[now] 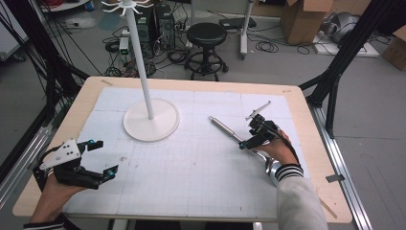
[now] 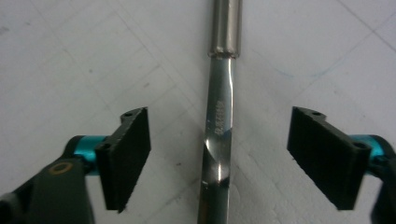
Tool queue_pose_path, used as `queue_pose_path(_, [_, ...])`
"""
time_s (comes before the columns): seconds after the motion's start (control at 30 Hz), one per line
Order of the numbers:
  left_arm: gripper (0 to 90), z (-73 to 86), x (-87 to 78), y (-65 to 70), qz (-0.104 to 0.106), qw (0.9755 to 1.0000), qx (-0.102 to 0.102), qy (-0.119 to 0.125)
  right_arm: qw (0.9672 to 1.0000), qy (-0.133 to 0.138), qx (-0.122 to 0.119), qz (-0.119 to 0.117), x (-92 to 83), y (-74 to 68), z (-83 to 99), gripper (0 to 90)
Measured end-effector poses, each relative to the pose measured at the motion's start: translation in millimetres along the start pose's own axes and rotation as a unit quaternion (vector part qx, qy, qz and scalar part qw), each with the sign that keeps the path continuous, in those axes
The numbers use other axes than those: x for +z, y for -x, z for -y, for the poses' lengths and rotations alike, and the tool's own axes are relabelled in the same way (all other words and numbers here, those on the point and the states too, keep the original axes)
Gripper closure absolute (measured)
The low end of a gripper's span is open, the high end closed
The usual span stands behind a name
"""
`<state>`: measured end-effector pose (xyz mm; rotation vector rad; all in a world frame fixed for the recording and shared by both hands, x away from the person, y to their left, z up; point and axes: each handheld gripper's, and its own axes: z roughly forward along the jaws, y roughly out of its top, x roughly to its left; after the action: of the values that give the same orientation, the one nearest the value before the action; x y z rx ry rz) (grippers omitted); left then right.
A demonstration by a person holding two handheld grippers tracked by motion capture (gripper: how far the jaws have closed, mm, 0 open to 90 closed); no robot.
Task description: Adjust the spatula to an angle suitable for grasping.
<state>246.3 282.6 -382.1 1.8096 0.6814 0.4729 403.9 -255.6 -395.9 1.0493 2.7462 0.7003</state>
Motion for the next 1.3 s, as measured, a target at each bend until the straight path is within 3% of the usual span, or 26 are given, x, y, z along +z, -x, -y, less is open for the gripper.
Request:
queue_pose_path(0.37, [1.7, -0.9, 0.9, 1.2, 0.0, 1.0, 0.004, 0.001, 0.9998, -0.013, -0.006, 0.011, 9.4, -0.1, -2.2, 46.9])
queue_pose_path(0.77, [1.7, -1.9, 0.8, 2.2, 0.002, 1.0, 0.007, 0.003, 0.999, -0.036, -0.019, 0.018, 17.9, -2.4, -5.4, 54.8])
queue_pose_path(1.3, [1.7, -2.4, 2.7, 3.4, 0.003, 0.9999, 0.01, 0.001, 0.9986, -0.048, -0.013, 0.019, 23.3, -2.6, -6.5, 70.9])
